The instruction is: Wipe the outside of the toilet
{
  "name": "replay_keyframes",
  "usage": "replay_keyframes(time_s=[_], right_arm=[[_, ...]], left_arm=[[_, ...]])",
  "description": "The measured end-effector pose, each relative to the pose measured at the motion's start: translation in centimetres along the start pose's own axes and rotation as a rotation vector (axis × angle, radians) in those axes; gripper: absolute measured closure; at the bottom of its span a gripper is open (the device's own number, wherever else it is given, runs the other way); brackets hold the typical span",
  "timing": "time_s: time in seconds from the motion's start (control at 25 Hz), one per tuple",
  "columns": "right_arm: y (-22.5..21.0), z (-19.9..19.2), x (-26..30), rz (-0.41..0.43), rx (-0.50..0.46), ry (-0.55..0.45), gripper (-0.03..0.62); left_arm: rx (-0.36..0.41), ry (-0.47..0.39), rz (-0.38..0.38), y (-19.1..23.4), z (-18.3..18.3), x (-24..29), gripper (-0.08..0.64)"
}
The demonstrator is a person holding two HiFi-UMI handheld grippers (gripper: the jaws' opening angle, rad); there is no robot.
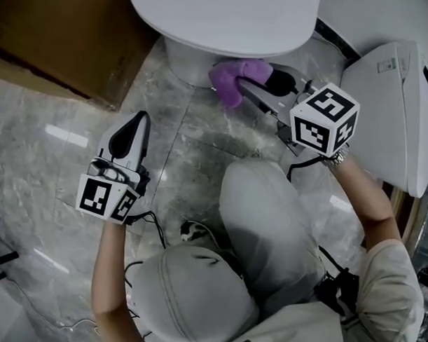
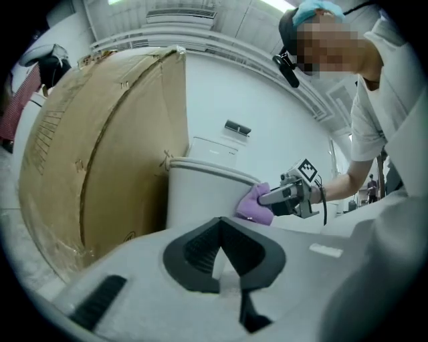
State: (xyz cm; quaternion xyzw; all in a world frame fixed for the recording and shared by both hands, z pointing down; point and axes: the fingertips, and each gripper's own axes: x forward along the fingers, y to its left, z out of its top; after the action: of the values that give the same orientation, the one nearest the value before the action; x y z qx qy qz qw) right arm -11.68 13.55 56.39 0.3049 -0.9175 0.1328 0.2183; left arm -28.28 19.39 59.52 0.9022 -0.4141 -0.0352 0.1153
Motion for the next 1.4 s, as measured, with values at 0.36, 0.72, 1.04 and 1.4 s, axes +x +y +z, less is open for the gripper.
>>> replay_keyframes(time_s=[0.36, 0.72, 1.04, 1.4], right_arm=[[0.0, 0.7, -3.9, 0.017, 0.086, -0.123, 0.462], [-3.4, -16.4, 6.9, -0.198, 0.144, 0.133, 0.459], [-7.7, -23.6, 15.3, -0.425, 0.359, 0.177, 0.459], [-8.4, -23.8, 16.8, -0.463, 0.331, 0.175, 0.458]], left_arm=[[0.010, 0.102, 0.108, -3.6, 2.9, -5.1, 0.554], [0.085, 0.102, 0.057, 0.0, 1.7, -0.9, 0.554], [0.041, 0.090, 0.000, 1.0, -4.3, 3.8, 0.554], [0.035, 0.056, 0.058, 1.5, -4.8, 5.2, 0.554]])
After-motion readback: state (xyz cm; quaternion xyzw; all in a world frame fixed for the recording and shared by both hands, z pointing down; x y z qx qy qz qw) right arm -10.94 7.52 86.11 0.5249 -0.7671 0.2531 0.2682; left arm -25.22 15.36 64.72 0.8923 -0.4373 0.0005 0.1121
